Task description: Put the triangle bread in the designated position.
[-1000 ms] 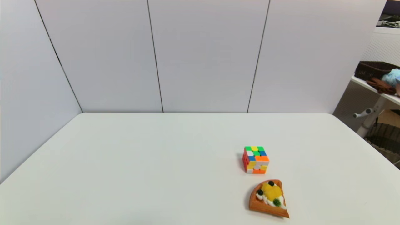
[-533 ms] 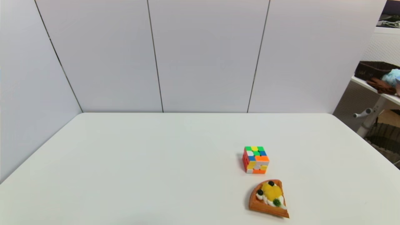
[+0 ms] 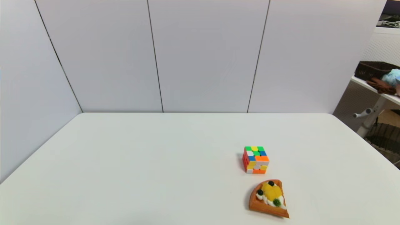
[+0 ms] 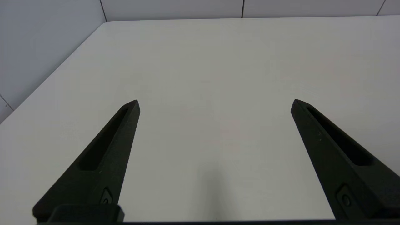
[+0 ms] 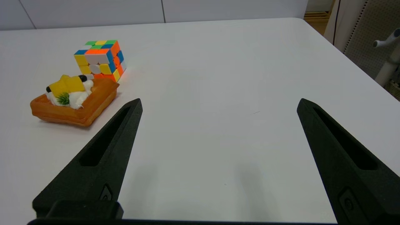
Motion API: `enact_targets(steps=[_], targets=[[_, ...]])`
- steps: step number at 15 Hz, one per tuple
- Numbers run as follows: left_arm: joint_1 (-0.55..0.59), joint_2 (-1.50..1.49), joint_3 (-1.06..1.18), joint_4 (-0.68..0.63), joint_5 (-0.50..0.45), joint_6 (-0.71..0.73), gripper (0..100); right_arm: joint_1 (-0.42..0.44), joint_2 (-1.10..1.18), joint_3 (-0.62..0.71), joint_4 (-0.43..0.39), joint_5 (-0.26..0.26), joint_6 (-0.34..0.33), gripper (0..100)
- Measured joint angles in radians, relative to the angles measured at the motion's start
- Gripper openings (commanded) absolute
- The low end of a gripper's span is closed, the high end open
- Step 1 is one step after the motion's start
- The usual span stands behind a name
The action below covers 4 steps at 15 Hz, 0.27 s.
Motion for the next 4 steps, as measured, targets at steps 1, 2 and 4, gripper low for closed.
enact_targets(steps=[1, 2, 4], targets=[[0.0, 0.0, 0.0, 0.0, 0.0, 0.0, 100, 0.0, 0.0, 0.0, 0.0, 0.0, 0.0, 100], [0.0, 0.0, 0.0, 0.0, 0.0, 0.0, 100, 0.0, 0.0, 0.0, 0.0, 0.0, 0.0, 100], [0.0, 0.0, 0.0, 0.0, 0.0, 0.0, 100, 0.0, 0.0, 0.0, 0.0, 0.0, 0.001, 100]])
